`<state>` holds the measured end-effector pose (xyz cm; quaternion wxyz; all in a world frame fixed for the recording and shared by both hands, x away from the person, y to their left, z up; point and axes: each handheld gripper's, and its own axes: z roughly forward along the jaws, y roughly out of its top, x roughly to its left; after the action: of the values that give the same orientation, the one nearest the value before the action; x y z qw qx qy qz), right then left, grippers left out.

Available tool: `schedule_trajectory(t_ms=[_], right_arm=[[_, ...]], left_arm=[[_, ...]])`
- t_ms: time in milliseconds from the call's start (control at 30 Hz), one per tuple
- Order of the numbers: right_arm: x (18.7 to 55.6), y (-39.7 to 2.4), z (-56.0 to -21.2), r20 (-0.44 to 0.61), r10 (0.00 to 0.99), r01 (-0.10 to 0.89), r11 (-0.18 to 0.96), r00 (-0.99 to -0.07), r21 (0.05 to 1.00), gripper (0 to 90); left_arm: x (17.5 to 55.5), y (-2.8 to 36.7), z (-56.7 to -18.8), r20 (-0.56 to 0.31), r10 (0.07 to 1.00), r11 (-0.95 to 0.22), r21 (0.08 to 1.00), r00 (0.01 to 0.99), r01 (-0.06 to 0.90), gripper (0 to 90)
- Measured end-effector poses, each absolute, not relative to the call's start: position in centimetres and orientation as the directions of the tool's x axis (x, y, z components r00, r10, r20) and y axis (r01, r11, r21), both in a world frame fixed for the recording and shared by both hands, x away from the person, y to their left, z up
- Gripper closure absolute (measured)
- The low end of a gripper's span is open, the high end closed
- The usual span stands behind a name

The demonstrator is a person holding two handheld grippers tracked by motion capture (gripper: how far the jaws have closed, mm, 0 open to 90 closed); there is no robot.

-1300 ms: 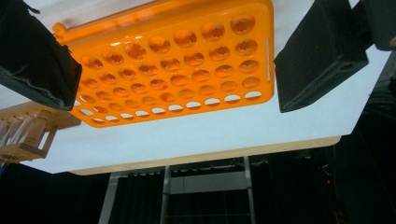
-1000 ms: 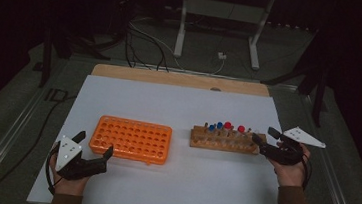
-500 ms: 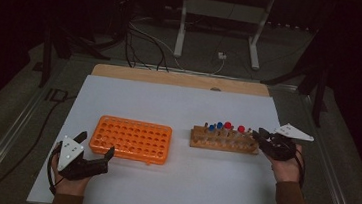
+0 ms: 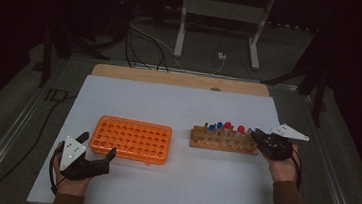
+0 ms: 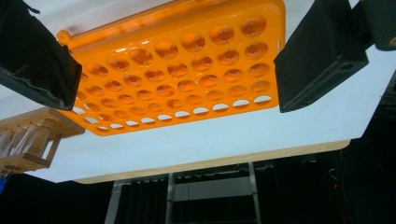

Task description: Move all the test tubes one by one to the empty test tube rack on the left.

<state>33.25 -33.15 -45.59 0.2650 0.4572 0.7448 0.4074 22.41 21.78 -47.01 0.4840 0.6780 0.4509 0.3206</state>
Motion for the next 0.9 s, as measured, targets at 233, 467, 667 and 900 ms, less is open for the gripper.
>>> schedule_trajectory(t_ms=[233,467,667,900], right_arm=[[32.8,-33.3,-44.2,-0.022,0.899,0.441,0.236,-0.438,0.866,76.2],[32.3,-33.1,-41.4,-0.05,0.894,0.393,0.245,-0.445,0.887,76.2],[31.8,-33.0,-39.9,-0.062,0.892,0.368,0.247,-0.448,0.897,76.3],[30.2,-31.8,-37.6,-0.077,0.863,0.315,0.264,-0.499,0.912,76.3]], left_arm=[[22.5,20.9,-46.5,0.004,0.907,-0.14,0.946,0.421,0.292,1.1],[22.9,19.3,-45.5,0.013,0.877,-0.164,0.947,0.48,0.275,1.2],[23.5,18.4,-44.4,0.012,0.858,-0.175,0.947,0.514,0.27,1.2],[24.4,17.0,-43.5,0.009,0.836,-0.174,0.953,0.549,0.249,1.2]])
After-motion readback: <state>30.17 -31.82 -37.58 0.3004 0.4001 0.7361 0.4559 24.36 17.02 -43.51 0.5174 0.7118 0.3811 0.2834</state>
